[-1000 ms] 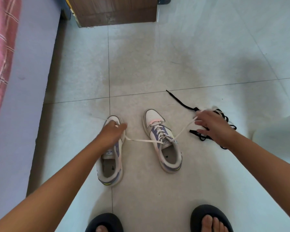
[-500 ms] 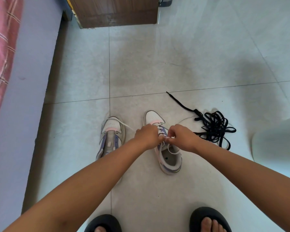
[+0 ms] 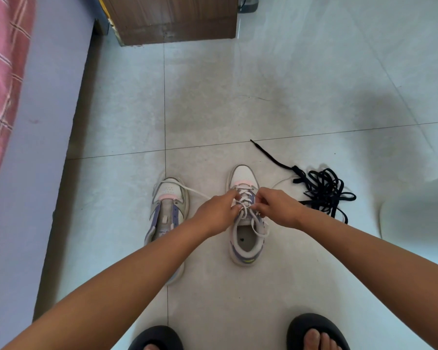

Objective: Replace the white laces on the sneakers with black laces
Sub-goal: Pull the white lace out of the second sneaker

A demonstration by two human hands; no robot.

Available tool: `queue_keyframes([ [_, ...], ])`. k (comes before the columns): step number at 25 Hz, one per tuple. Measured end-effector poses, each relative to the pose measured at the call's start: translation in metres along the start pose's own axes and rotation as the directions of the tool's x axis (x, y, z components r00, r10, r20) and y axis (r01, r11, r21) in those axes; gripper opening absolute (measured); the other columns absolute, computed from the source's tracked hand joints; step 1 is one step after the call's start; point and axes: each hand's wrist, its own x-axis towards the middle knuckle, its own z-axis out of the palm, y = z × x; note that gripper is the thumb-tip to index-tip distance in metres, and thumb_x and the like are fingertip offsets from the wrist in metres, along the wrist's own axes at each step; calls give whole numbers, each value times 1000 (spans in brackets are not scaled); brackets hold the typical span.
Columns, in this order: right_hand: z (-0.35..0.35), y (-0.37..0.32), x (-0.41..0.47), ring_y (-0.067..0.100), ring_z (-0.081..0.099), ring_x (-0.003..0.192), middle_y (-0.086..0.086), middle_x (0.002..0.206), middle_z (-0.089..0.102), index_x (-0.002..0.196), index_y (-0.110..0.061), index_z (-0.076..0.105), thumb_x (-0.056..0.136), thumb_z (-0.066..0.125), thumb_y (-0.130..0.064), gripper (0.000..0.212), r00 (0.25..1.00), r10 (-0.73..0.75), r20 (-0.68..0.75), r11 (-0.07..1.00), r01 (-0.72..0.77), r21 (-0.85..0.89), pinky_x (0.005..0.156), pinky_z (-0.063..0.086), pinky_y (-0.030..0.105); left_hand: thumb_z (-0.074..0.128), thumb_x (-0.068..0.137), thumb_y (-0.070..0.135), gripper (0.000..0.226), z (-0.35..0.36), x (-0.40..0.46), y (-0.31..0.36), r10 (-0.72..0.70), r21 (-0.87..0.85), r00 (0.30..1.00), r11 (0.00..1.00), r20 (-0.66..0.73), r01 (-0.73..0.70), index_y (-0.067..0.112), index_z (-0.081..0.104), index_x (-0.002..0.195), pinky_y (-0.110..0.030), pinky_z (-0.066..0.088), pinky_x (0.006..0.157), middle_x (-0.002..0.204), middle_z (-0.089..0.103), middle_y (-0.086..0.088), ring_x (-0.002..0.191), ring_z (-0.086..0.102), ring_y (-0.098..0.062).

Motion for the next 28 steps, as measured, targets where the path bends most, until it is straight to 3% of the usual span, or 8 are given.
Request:
queue_keyframes([
  [3,1,3,-1,19,60,74,6,81,64,83,-14,50,91,57,-17,12,1000,-25,4,999,24,36,71,48,31,51,94,35,27,0,6,-4,70,172,998,983,-3,-68,19,50,115,-33,42,77,110,47,-6,97,52,-24],
  [9,7,7,-2,16,54,67,2,75,61,76,-15,53,81,64,-14,12,999,8,-52,997,-4,83,68,50,35,52,94,34,17,-9,2,-8,235,295,970,933,-63,-207,18,53,99,-30,37,72,101,47,0,84,46,-16],
  [13,4,9,-2,13,57,75,5,79,61,81,-9,55,87,63,-13,11,988,116,106,872,-152,465,74,52,30,50,93,45,33,-19,-4,-16,27,278,971,956,236,-95,16,54,80,-29,35,63,79,54,1,77,51,-18],
  [17,5,11,-3,16,56,91,7,91,59,83,-12,56,90,61,-16,10,951,178,253,750,-297,590,87,51,37,46,94,47,35,-16,13,-8,-20,188,1000,982,-13,22,14,56,100,-32,41,72,97,60,-3,86,55,-19],
  [20,5,13,-5,17,57,92,8,93,61,78,-13,56,88,66,-22,16,947,194,254,776,-307,551,84,52,36,53,92,40,28,-7,24,1,-10,217,999,976,50,-2,13,56,98,-31,41,72,96,59,-4,86,54,-21],
  [23,3,16,-7,18,58,98,7,95,64,82,-11,60,88,64,-19,11,939,213,271,706,-339,622,79,53,33,53,93,34,20,-9,28,-1,13,175,997,984,72,-25,14,52,88,-30,38,69,93,59,-6,82,53,-21],
  [25,6,20,-7,17,56,100,5,95,63,85,-11,61,91,60,-18,9,924,221,313,617,-381,689,83,52,36,47,97,29,20,-12,25,-1,32,302,997,952,68,-51,10,53,100,-32,38,72,104,62,-12,90,57,-27],
  [28,13,21,-6,15,54,88,4,85,58,85,-12,62,93,57,-20,12,910,227,348,521,-415,746,89,49,38,42,97,17,20,-8,23,4,110,674,994,734,-6,-77,7,50,113,-30,31,72,110,63,-10,98,61,-30],
])
